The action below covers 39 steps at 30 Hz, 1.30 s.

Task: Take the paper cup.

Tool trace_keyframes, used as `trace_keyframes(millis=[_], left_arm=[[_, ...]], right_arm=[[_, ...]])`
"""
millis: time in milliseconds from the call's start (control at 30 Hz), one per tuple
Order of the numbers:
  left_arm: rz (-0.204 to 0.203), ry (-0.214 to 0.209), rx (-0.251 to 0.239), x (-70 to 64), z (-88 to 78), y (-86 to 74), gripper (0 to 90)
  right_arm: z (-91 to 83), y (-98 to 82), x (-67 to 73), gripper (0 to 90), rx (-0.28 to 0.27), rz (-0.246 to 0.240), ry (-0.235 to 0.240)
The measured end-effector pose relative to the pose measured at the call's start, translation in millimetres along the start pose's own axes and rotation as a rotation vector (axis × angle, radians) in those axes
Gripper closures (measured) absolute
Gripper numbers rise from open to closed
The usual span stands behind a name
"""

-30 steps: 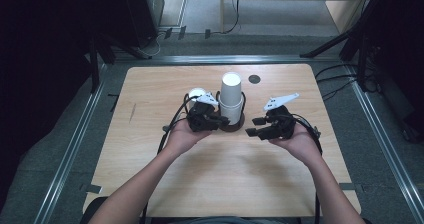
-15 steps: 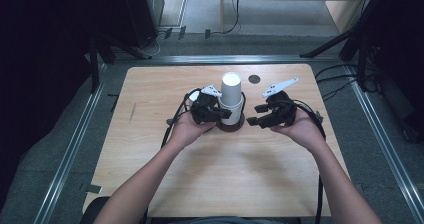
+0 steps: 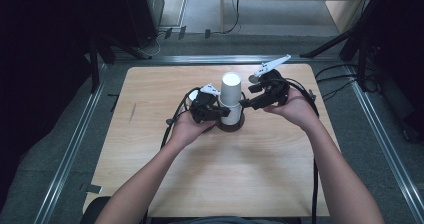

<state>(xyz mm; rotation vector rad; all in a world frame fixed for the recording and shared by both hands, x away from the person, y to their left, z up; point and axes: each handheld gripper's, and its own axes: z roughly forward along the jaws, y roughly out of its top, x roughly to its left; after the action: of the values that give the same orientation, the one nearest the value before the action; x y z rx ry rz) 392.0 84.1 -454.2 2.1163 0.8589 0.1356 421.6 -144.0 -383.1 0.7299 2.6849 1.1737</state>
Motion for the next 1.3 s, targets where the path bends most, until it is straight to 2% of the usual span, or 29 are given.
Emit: trace_keyframes(millis=[200, 433, 600, 833, 1133, 1300], left_arm=[[0.007, 0.011, -0.010, -2.2, -0.7, 0.6, 84.8], [0.007, 0.005, -0.018, -3.0, -1.6, 0.9, 82.8], [0.014, 0.017, -0.017, -3.8, -2.3, 0.9, 81.7], [0.010, 0.015, -0.020, -3.5, -1.9, 0.9, 81.8], [0.011, 0.014, -0.017, -3.0, -1.2, 0.6, 81.9], [0.014, 0.018, -0.016, -3.2, -1.1, 0.5, 81.9]], right_arm=[[7.0, 21.1, -5.0, 26.4, 0.014, -0.017, 0.009], [12.9, 43.5, -3.1, 21.8, 0.028, -0.042, 0.004], [20.1, 55.7, -3.0, 21.6, 0.069, -0.045, -0.006], [27.9, 65.1, -1.8, 23.1, 0.101, -0.056, -0.009], [33.6, 70.7, -0.1, 31.4, 0.144, -0.044, -0.048], [33.3, 71.4, -0.6, 32.2, 0.153, 0.000, -0.055]])
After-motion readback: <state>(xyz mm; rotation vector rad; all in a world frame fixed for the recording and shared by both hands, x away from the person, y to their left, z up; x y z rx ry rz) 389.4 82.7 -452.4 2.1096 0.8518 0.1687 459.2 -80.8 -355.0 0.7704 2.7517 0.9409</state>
